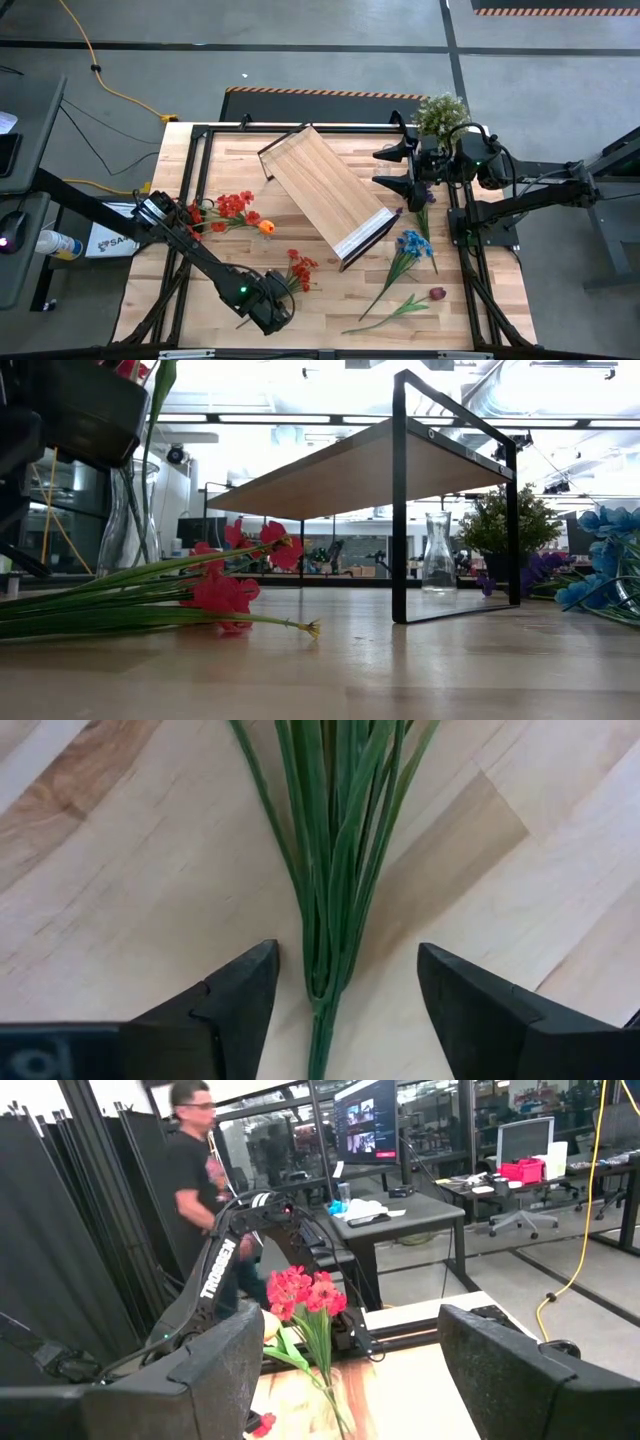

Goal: Pick and place flowers into a vace then onto a shelf
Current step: Put the red flowers into the bottom transparent vase

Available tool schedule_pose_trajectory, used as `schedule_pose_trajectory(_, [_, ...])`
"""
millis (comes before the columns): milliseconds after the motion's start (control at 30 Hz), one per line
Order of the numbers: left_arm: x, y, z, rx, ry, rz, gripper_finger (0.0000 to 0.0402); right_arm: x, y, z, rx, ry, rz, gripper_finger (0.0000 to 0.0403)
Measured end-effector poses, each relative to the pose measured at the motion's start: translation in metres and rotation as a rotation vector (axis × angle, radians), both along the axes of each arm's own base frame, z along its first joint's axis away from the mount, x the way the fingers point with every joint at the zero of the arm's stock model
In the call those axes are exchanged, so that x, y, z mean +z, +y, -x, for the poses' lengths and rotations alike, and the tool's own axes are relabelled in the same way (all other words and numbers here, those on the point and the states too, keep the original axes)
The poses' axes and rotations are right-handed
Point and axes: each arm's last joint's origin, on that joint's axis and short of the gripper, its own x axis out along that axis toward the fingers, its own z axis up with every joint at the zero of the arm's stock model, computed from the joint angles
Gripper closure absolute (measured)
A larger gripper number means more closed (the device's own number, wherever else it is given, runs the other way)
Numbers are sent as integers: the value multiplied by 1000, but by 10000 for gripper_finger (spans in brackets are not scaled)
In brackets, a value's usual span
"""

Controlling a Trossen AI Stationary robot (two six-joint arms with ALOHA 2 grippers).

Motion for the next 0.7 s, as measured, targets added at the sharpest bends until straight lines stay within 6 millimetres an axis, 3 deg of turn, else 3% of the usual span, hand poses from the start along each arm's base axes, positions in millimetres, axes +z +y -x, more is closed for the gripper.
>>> schedule_pose_trajectory(567, [-2,1,1,97,20,20,341,-1,0,0,-2,6,19,116])
schedule_pose_trajectory(700, [1,-3,-3,95,-6,50,364,-1,0,0,-2,9,26,116])
